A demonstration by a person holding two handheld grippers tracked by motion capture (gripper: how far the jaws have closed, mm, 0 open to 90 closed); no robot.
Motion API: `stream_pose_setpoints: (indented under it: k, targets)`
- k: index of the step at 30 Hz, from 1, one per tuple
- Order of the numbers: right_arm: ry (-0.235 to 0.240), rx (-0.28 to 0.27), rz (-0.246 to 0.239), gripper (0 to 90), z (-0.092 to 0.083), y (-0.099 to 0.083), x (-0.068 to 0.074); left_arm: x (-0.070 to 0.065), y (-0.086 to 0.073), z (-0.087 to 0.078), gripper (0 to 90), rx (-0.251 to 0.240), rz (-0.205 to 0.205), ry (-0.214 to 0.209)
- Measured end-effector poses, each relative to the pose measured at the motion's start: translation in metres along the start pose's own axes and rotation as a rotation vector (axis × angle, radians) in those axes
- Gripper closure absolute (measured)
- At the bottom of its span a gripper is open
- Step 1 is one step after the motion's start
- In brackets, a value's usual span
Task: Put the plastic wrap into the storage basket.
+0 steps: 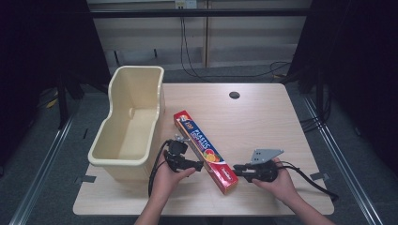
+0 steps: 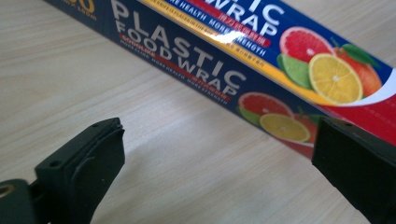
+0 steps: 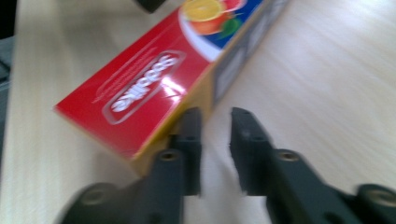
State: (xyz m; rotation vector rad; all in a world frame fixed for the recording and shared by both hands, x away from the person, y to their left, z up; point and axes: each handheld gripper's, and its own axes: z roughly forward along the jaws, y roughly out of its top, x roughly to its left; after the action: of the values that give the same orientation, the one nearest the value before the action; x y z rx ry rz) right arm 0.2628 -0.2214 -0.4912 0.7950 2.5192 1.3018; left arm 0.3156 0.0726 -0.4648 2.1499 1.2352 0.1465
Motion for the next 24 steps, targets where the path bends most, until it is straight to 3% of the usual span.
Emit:
stream_pose_setpoints:
  k: [2, 3, 4, 6, 7, 10, 11, 15, 24]
  targets:
    - [-0.010, -0.001, -0.003, 70.9, -0.002, 0.001, -0.001, 0.000, 0.001, -0.001, 1.7, 0.004, 0.010, 0.008]
    - [-0.034, 0.001, -0.014, 64.1, -0.004, 0.001, -0.002, -0.001, 0.002, -0.001, 1.7, -0.006, 0.003, 0.009]
    - [-0.074, 0.005, 0.005, 48.6, -0.006, 0.003, -0.006, -0.002, 0.005, -0.001, 1.4, -0.013, -0.020, 0.010]
    - [-0.080, 0.008, 0.013, 47.3, -0.007, 0.003, -0.007, -0.003, 0.006, 0.000, 1.1, -0.013, -0.028, 0.002]
    - [-0.126, 0.019, 0.018, 32.0, -0.008, 0.004, -0.009, -0.003, 0.008, 0.000, 1.0, -0.004, -0.026, 0.015]
    - [-0.140, 0.034, 0.035, 27.2, -0.009, 0.004, -0.013, -0.003, 0.014, 0.004, 0.5, 0.005, -0.045, 0.030]
    - [-0.165, 0.033, 0.050, 20.0, -0.010, 0.004, -0.016, -0.003, 0.017, 0.005, 0.2, 0.005, -0.052, 0.033]
    - [-0.204, 0.021, 0.077, 12.8, -0.015, 0.001, -0.022, 0.000, 0.024, 0.007, 0.0, 0.026, -0.059, 0.047]
    - [-0.243, -0.001, 0.091, 8.9, -0.021, -0.001, -0.029, -0.007, 0.041, 0.016, 0.0, 0.039, -0.067, 0.069]
